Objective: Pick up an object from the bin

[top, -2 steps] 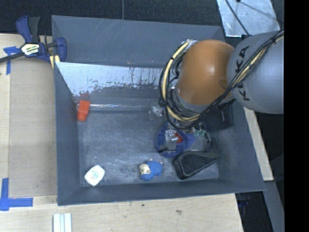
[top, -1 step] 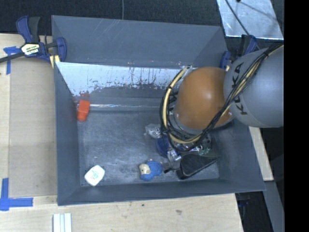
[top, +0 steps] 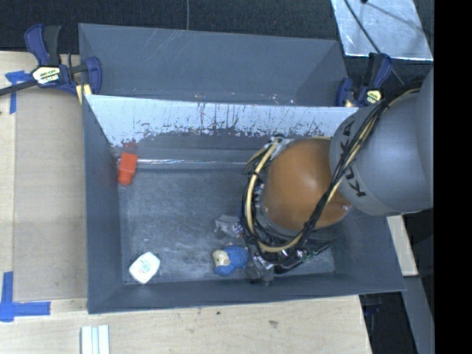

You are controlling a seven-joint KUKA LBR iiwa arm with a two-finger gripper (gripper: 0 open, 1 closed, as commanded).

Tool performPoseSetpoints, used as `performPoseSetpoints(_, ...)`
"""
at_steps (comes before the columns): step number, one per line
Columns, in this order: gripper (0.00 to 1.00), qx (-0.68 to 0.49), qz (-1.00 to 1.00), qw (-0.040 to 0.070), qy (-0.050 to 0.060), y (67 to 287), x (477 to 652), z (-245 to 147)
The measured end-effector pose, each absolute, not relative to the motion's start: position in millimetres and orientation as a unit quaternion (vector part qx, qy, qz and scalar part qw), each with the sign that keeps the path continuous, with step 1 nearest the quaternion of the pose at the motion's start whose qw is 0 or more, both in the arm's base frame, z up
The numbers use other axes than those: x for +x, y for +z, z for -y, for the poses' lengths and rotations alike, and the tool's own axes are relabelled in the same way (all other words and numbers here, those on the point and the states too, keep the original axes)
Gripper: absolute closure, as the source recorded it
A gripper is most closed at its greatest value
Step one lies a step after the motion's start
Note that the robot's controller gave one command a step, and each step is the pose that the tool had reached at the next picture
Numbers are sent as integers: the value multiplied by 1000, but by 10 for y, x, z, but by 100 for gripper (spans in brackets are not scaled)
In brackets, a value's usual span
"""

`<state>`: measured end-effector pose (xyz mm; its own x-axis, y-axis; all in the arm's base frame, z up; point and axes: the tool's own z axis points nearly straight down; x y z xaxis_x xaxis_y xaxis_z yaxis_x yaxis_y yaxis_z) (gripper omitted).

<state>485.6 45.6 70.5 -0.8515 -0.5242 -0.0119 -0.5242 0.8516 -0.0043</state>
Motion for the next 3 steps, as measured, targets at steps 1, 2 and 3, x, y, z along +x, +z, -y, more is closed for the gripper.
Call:
performPoseSetpoints(1,100,-272,-962,3,0,701,4837,-454)
performPoseSetpoints(2,100,-273,-962,6,0,2066,4987,-1056)
performPoseSetpoints(3,100,-400,-917,-1,1,1536,4880,-1271)
